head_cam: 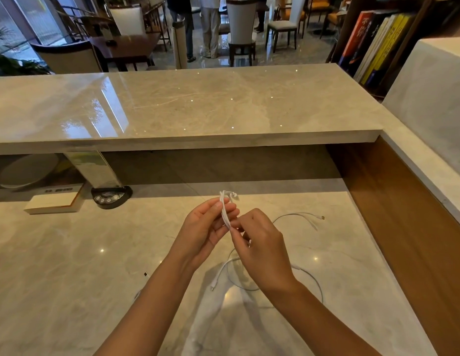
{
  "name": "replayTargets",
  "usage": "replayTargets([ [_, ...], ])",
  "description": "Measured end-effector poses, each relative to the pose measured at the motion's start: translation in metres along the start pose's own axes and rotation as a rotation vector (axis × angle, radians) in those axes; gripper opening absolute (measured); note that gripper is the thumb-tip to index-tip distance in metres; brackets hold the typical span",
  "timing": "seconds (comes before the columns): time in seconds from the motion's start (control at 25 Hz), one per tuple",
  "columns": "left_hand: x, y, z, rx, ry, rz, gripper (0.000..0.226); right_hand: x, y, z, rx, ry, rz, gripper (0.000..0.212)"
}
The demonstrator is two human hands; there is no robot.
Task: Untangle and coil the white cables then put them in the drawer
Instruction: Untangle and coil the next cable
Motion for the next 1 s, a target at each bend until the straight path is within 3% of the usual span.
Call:
replayTargets([
  [0.12,-0.004,0.003,0.004,0.008,-0.022,-0.061,0.020,-0.004,-0.003,-0.005,0.071,-0.006,0.100,0.012],
  [0.24,-0.014,0.012,0.009,0.041,-0.033,-0.241,0.020,-0.021,0.003,-0.005,0.513,-0.247,0.402,0.011],
  [0.32,-0.024,0.020,0.011,0.071,-0.041,-0.312,0.017,-0.036,0.018,-0.003,0.840,-0.311,0.437,0.019],
  [0.44,-0.032,0.028,0.012,0.135,-0.034,-0.315,0.015,-0.059,0.047,0.015,1.000,-0.246,0.320,0.017],
  [0.68,-0.033,0.030,0.006,0.335,0.045,-0.182,0.011,-0.091,0.078,0.064,0.900,-0.381,0.072,0.015],
  [0.84,-0.027,0.020,-0.002,0.347,0.058,0.141,0.016,-0.073,0.069,0.091,0.565,-0.430,-0.172,0.033],
  [1.0,-0.017,0.015,-0.004,0.328,0.068,0.275,0.023,-0.042,0.051,0.099,0.285,-0.375,-0.297,0.029],
])
Point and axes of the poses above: each hand's wrist, its own z-axis towards the middle knuckle, its own y-axis out of the back of the hand, x = y × z, the point moved 3 cm from there along z, towards the middle knuckle, and after that the axes turned 10 degrees about -y, right-handed, at the moved point
